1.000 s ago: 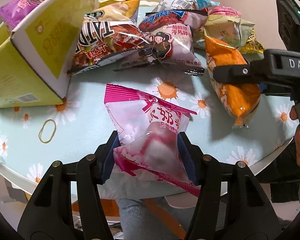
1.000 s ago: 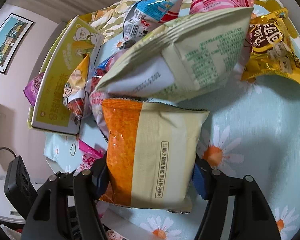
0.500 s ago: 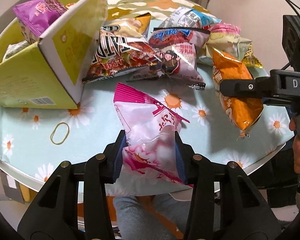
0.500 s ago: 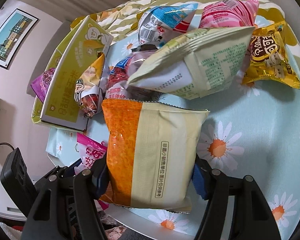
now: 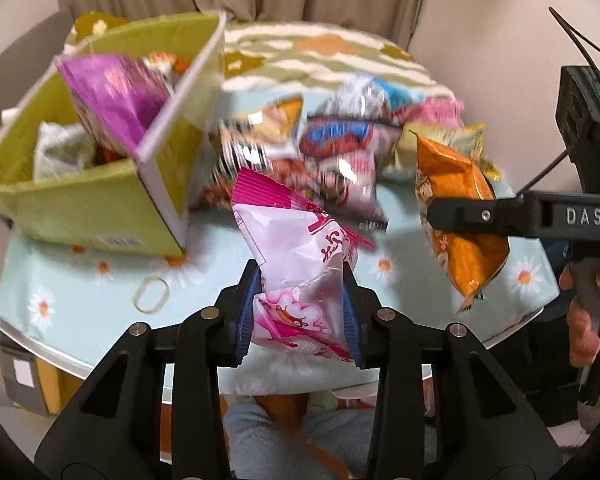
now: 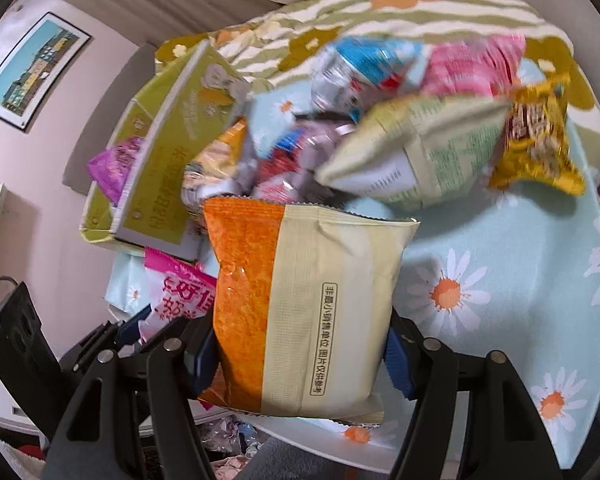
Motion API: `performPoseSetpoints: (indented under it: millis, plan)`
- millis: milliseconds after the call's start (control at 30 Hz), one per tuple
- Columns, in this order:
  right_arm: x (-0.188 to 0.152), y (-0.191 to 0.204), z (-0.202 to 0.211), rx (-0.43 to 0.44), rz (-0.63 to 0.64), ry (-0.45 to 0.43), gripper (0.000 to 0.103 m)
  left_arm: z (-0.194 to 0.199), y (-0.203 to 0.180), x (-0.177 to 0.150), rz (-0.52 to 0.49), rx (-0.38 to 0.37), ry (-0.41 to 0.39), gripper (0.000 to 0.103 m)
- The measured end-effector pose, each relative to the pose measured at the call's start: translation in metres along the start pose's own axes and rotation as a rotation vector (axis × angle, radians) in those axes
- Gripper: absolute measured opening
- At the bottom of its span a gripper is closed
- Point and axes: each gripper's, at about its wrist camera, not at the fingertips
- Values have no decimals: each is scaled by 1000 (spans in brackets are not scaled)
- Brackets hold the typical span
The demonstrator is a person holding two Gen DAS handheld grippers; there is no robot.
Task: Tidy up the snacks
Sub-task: 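Lift the pink bag with the left tool while the right lifts the orange-and-cream bag, then drop the pink bag into the box with the left tool while the right drops the orange-and-cream bag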
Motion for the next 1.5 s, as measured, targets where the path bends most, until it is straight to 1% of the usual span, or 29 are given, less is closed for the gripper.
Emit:
performPoseSetpoints:
  millis: [200,300,400,533,733,900,967,1067,1133,1167,1200,1267,1300,1333,1400,1433,1500]
  plan:
    - [24,32,41,29,66,-80,64,46,10,40,20,25,-97,36]
    - [45,55,54,34,109,-123,64,62,22,64,19,42,-148,36]
    - [66,75,56,43,133,-154,64,69,42,91,28,52,-185,36]
    - [94,106,46,54,152,-175,64,70,76,125,32,71,-214,36]
    - [147,158,12,34,194,-198,64,55,139,172,43,88,-207,36]
    - [182,195,-11,-3,223,-217,64,30,187,206,43,95,-183,36]
    - [195,205,-25,-13,215,-214,64,14,208,220,37,88,-165,36]
    - [209,213,-42,-29,196,-207,64,-10,229,235,15,80,-133,36]
    - [216,217,-55,-50,183,-200,64,-25,238,241,-3,60,-121,36]
    - [219,218,-60,-57,175,-196,64,-31,241,244,-14,51,-128,37]
    - [222,219,-67,-63,166,-188,64,-37,245,246,-27,50,-124,39]
    - [226,219,-77,-78,155,-175,64,-48,249,247,-46,68,-99,59]
    - [227,219,-80,-87,155,-170,64,-49,250,246,-46,75,-95,88]
    - [227,219,-83,-95,155,-165,64,-49,251,245,-42,80,-100,103]
    - [227,218,-89,-116,156,-146,64,-40,255,239,-30,48,-126,103]
    - [227,219,-91,-121,158,-142,64,-37,257,239,-29,43,-123,103]
    - [225,221,-95,-135,174,-129,64,-33,257,235,-37,67,-111,103]
Point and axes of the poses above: each gripper's, at about its wrist camera, not at the fingertips, and z roughly against the way its jaws point, y to its left, x to its top, and after that the axes turned 2 degrees about z, right-handed
